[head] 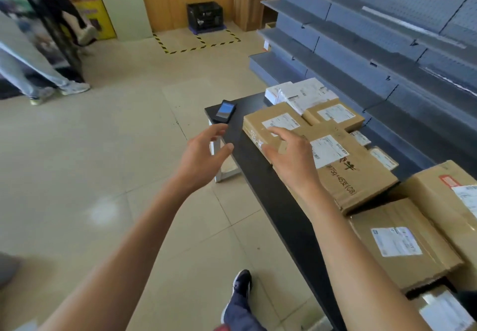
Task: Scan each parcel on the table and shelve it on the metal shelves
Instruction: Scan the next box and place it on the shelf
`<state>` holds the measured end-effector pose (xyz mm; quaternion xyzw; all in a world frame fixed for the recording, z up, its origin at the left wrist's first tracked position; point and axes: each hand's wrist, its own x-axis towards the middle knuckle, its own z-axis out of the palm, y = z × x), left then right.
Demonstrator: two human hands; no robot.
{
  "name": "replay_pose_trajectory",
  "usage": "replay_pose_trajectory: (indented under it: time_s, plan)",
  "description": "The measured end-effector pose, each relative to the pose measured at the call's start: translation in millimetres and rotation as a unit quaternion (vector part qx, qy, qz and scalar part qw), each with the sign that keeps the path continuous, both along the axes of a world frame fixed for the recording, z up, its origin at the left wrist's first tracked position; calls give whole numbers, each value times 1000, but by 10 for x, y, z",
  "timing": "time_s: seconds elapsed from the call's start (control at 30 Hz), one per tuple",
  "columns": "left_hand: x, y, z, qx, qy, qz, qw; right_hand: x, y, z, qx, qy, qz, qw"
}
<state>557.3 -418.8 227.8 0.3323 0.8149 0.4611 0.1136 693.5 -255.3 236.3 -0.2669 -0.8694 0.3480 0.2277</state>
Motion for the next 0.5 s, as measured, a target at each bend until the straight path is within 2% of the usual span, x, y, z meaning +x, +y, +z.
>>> replay_pose_trajectory:
  time_s: [0.5]
  plan:
    - [-1191, 451, -30, -44, 9, 88, 995, -1553, 707, -172, -32, 5, 75, 997]
